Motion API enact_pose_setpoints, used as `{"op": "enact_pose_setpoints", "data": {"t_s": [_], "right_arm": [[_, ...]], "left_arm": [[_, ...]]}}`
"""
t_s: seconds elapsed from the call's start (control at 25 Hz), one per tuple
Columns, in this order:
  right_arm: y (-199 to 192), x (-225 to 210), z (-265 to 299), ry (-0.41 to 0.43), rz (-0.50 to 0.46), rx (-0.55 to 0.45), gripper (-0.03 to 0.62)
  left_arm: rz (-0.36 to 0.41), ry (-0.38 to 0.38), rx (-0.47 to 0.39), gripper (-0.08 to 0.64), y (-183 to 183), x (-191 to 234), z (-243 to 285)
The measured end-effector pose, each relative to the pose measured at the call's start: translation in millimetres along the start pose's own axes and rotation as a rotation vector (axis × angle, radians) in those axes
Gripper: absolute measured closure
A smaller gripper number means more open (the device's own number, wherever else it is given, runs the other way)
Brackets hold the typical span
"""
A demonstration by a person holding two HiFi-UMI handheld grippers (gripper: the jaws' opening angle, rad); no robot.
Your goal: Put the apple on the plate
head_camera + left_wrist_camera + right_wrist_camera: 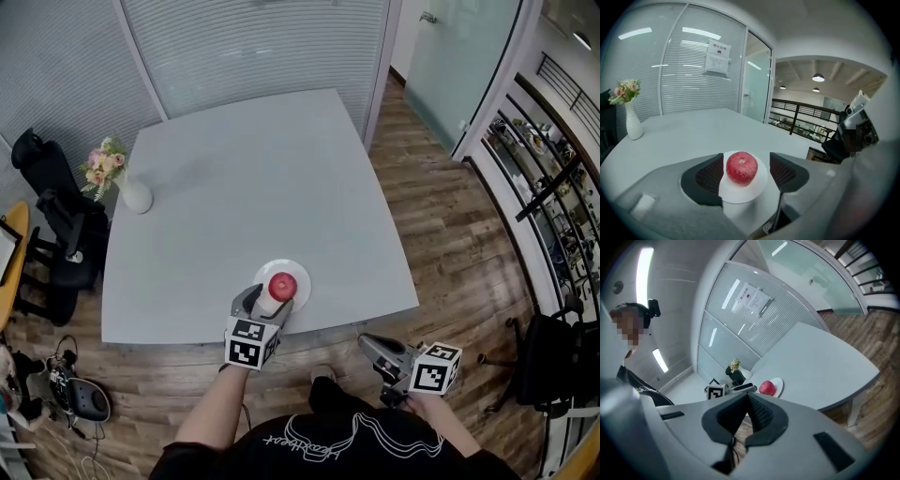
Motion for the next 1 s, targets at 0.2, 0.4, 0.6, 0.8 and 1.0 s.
{"op": "enact_pose_setpoints", "data": {"t_s": [0.2,0.4,0.6,0.8,1.0], "right_arm": [[15,30,-2,-0.029,-0.184,-0.022,0.583],[14,72,5,0.014,-0.266,-0.056,0.583],[-4,109,15,0.065,-0.333,-0.015,0.583],[-25,151,32,0.140,-0.408,0.053,0.583],[-42,177,35,0.183,-0.412,0.052,0.583]], "left_arm": [[-0.047,-0.077,-0.077,0.253,25,-14,-55],[-0.065,-0.198,-0.148,0.263,38,-33,-115],[-0.094,-0.329,-0.217,0.400,40,-54,-177],[-0.197,-0.448,-0.266,0.505,40,-64,-232],[-0.221,-0.472,-0.298,0.541,37,-68,-269]]}}
Point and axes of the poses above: the fingertips, and each gripper's own axes: z forward along the fingers, x to its left, y out of its top, the point moved 5 cm from there along -z, backward along the fingers, and after that the axes turned 11 degrees about y, right-handed, at the moved point
